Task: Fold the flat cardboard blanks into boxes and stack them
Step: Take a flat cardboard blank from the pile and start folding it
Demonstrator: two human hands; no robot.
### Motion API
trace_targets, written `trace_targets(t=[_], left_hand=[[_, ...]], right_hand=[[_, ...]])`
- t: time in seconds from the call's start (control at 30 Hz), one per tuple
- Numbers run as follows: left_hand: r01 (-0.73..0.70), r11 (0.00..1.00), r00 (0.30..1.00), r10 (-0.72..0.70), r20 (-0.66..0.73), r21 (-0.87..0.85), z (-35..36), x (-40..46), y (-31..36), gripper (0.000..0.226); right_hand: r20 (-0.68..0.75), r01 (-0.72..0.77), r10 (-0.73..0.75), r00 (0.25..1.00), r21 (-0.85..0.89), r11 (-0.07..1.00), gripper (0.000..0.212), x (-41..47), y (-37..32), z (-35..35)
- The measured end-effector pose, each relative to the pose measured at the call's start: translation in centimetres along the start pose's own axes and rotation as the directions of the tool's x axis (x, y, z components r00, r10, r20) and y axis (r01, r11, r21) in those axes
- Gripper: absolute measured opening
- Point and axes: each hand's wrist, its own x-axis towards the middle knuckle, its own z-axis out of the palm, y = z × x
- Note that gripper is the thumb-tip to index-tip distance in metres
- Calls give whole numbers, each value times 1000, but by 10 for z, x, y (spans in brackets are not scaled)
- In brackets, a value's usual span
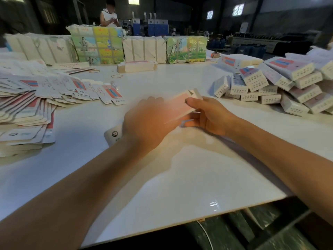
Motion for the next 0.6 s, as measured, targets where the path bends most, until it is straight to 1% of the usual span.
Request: trace_targets(t=[0.03,0.07,0.1,0.13,0.17,0.2,0.23,0.27,0.3,0.33,0.4,0.43,0.47,0.5,0.53,0.6], left_hand=[[-2,1000,1000,2,5,14,0,0,1,61],[4,1000,1000,-5,10,25,0,0,2,61],[14,999,1000,-15,11,33,0,1,3,60],[22,999,1000,-22,3,39,0,1,4,59],[25,999,1000,-24,-9,44,-1,1,4,57],[26,999,1000,-25,-19,48,-1,1,5,56],[28,998,999,-27,-20,52,-1,0,6,56],[32,998,999,-31,-18,55,-1,0,7,56],[34,998,999,-33,-13,57,-1,0,7,56],[33,998,999,-32,-8,60,-1,0,7,56],[28,997,1000,-29,1,70,-1,0,5,56],[27,997,1000,-27,8,73,-1,0,5,56],[25,997,999,-27,18,71,-1,0,4,56],[24,997,999,-26,30,69,-1,0,4,57],[24,997,999,-26,39,67,-1,0,3,58],[24,997,998,-27,49,70,-2,0,3,58]], right_hand=[[16,34,-34,999,-48,998,20,-2,1,3],[-15,119,-124,992,-208,971,13,-3,4,7],[-46,200,-242,969,-422,884,15,-5,7,12],[-56,244,-350,935,-613,752,19,-6,10,15],[-40,261,-431,901,-743,616,22,-6,11,18],[-9,269,-485,875,-823,501,23,-6,12,19],[16,273,-513,858,-860,431,23,-6,13,19],[21,271,-516,856,-868,415,24,-7,12,20],[9,279,-507,862,-844,459,26,-8,11,19],[-21,289,-482,876,-777,559,29,-9,10,19],[-100,279,-381,919,-518,809,35,-9,7,19],[-122,252,-317,941,-375,892,37,-8,5,17],[-124,223,-261,957,-259,940,37,-6,4,15],[-119,200,-224,967,-186,962,36,-4,4,12],[-108,189,-207,972,-153,970,35,-2,4,10],[-87,208,-222,971,-142,968,35,-2,5,9]])
